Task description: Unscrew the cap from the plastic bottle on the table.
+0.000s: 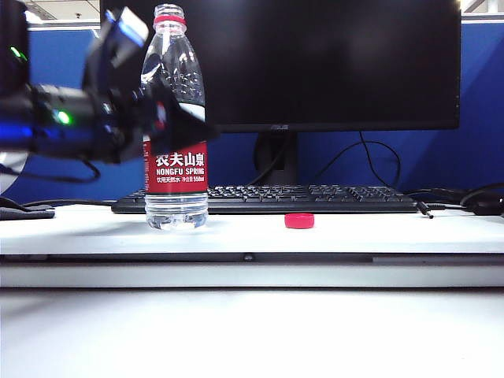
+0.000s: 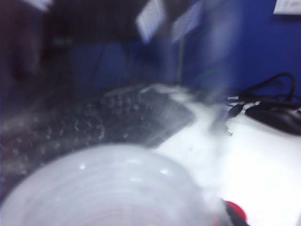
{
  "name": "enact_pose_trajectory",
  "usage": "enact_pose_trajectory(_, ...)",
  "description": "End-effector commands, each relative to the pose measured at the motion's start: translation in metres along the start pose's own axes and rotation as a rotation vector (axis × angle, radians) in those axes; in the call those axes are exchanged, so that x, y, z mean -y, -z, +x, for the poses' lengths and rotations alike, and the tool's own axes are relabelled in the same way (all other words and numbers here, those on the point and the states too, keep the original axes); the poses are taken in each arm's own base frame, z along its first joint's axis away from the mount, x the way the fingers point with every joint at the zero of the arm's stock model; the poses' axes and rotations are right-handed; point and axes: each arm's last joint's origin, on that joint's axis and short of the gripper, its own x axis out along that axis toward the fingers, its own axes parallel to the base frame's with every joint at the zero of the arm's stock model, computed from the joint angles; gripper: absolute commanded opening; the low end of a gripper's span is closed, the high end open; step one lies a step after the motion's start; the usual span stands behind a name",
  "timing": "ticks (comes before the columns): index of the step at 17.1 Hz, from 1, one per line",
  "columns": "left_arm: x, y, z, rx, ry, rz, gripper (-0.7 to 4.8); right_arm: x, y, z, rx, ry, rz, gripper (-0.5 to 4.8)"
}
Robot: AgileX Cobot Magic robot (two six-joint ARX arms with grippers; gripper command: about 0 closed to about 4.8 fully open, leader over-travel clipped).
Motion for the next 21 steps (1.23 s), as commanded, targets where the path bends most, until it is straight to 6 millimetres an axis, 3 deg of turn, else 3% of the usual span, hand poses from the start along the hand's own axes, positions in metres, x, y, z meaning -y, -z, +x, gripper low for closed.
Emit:
enact_pose_trajectory(1,0.003,-0.006,-0.006,-0.047,0.005,0.023,4.79,-0.002,-0.003,-0.002,0.019,-0.03,-0.011,-0.06)
enact_pose_trajectory(11,0.006,-0.054,-0.021,0.082,-0.115,0.153,4.79,-0.017,-0.003,0.002,0.03,-0.101,-0.045,-0.06)
enact_pose_trajectory(16,0.013,-0.092,-0.039,0.243,-0.127,0.218,4.79,-0.018,-0.003,0.002,0.028,-0.109,-0.047,-0.06)
enact_pose_trajectory(18,0.021,-0.117,-0.055,0.37,-0.129,0.228,4.79,-0.018,-0.003,0.002,0.028,-0.11,-0.047,-0.06)
enact_pose_trajectory(19,0.029,-0.139,-0.072,0.49,-0.132,0.262,4.07,-0.018,-0.003,0.002,0.03,-0.111,-0.046,-0.06)
enact_pose_trajectory(20,0.035,-0.153,-0.087,0.555,-0.151,0.274,0.58,-0.018,-0.003,0.002,0.033,-0.114,-0.045,-0.06)
enact_pose_trajectory(21,0.046,-0.17,-0.114,0.611,-0.202,0.207,0.02,-0.019,-0.004,0.001,0.04,-0.116,-0.044,-0.06)
